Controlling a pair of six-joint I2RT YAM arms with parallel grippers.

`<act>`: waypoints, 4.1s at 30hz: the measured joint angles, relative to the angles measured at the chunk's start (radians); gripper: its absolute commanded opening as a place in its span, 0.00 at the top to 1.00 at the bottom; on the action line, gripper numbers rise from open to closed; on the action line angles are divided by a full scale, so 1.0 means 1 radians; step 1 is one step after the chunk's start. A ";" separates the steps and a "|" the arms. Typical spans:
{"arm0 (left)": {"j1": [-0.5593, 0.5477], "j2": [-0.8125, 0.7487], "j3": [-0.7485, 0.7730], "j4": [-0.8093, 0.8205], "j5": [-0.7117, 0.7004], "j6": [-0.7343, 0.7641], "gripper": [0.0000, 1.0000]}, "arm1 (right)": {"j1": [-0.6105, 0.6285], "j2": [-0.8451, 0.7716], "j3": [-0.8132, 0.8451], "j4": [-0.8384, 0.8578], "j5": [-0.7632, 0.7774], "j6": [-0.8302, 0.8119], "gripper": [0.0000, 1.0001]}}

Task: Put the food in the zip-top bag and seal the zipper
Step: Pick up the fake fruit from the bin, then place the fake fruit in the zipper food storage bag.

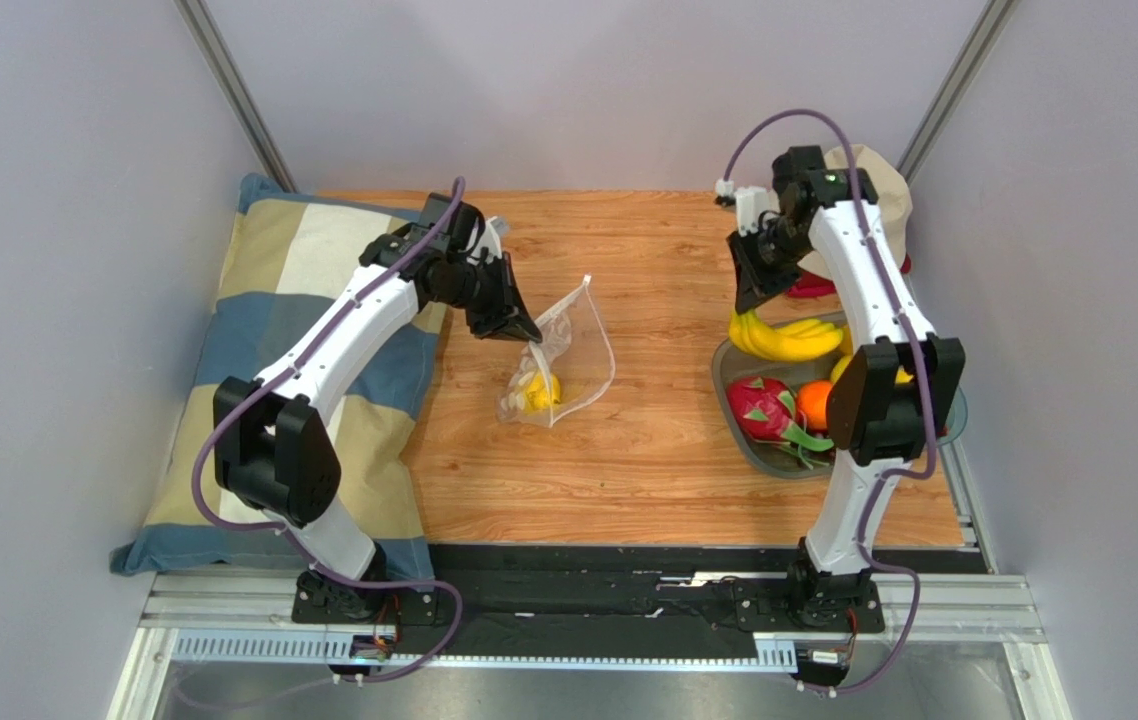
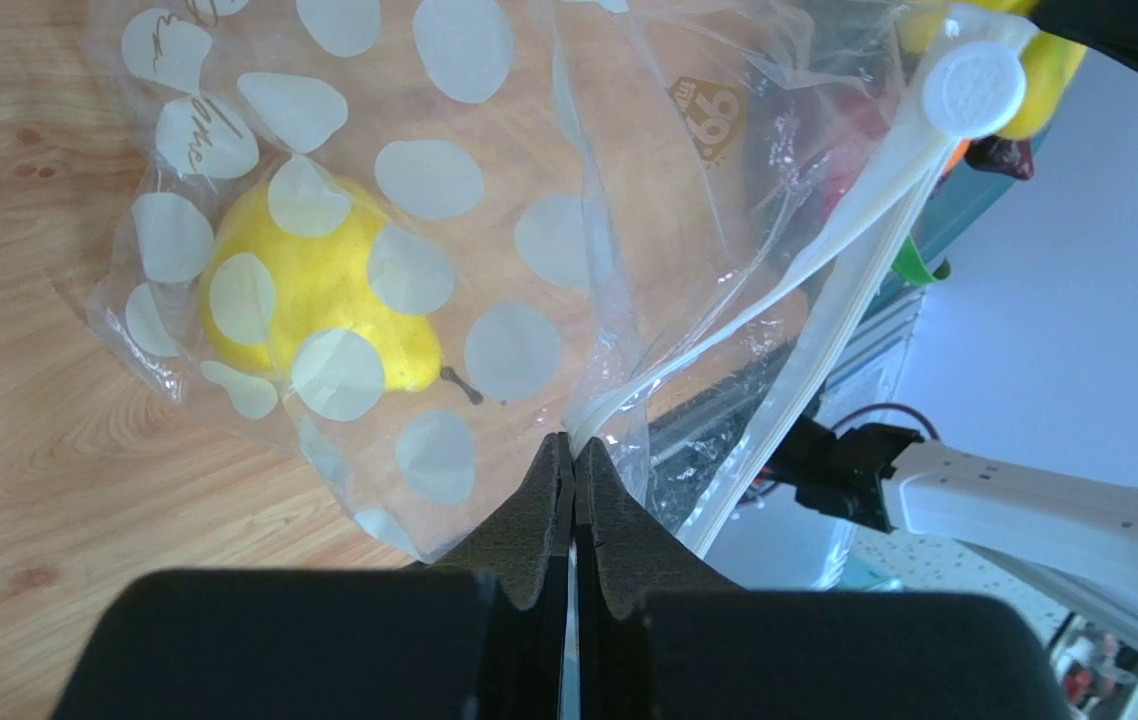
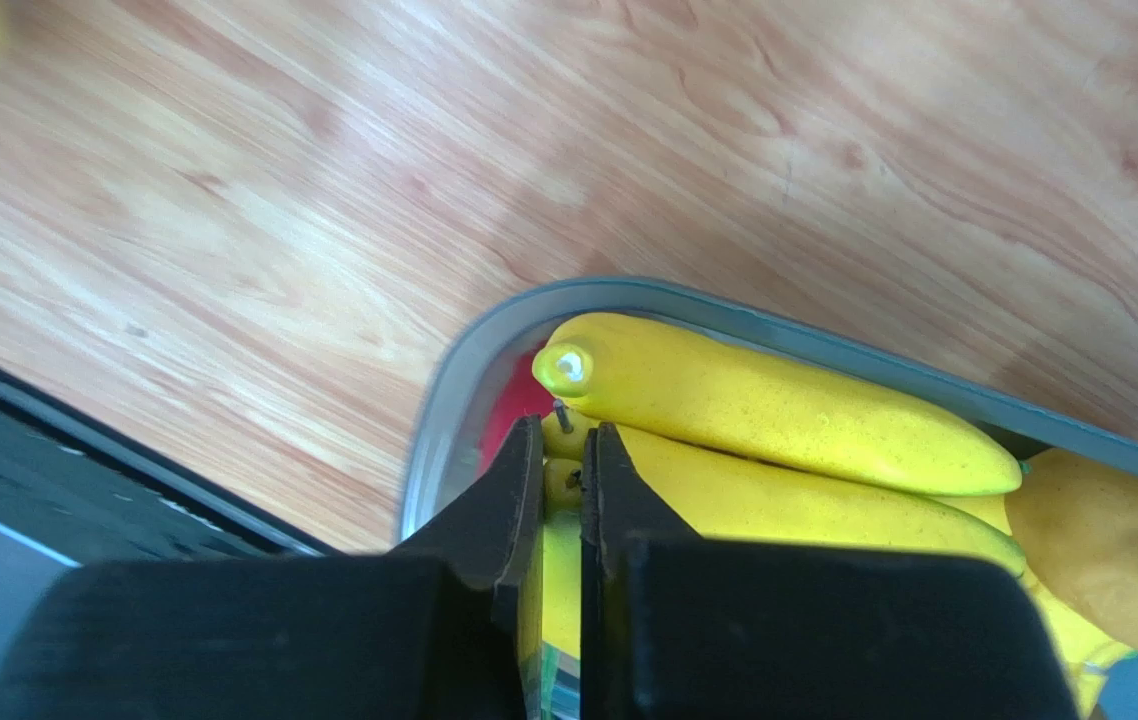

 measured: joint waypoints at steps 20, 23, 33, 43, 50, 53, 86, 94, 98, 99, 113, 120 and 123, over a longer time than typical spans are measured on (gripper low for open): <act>0.069 0.000 -0.053 0.123 0.202 -0.124 1.00 | -0.074 -0.385 -0.407 1.146 -0.798 1.285 1.00; 0.071 0.001 -0.058 0.150 0.242 -0.141 1.00 | 0.008 -0.381 -0.484 1.554 -0.806 1.620 1.00; 0.108 0.017 -0.102 0.230 0.344 -0.213 1.00 | 0.262 -0.421 -0.600 2.110 -0.741 1.981 1.00; 0.138 0.018 -0.123 0.287 0.420 -0.256 1.00 | 0.285 -0.395 -0.873 2.373 -0.689 1.996 1.00; 0.140 0.019 -0.146 0.320 0.435 -0.278 1.00 | 0.285 -0.384 -0.906 2.398 -0.621 1.960 1.00; 0.148 0.019 -0.172 0.347 0.436 -0.299 1.00 | 0.286 -0.382 -0.937 2.392 -0.577 1.956 1.00; 0.238 0.031 -0.387 0.924 0.592 -0.747 1.00 | 0.259 -0.294 -0.809 2.095 -0.408 1.936 1.00; 0.243 0.031 -0.420 1.172 0.604 -0.906 1.00 | 0.250 -0.317 -0.734 2.070 -0.397 1.954 1.00; 0.243 0.031 -0.470 1.255 0.604 -0.978 1.00 | 0.250 -0.337 -0.734 2.084 -0.361 1.950 1.00; 0.243 0.031 -0.474 1.266 0.604 -0.992 1.00 | 0.251 -0.338 -0.734 2.082 -0.348 1.949 1.00; 0.255 0.031 -0.491 1.328 0.592 -1.062 1.00 | 0.326 -0.338 -0.851 1.953 -0.191 1.895 1.00; 0.272 0.031 -0.497 1.346 0.597 -1.063 1.00 | 0.402 -0.387 -0.850 1.702 -0.131 1.669 1.00; 0.273 0.031 -0.497 1.355 0.606 -1.063 1.00 | 0.456 -0.415 -0.794 1.550 -0.087 1.488 1.00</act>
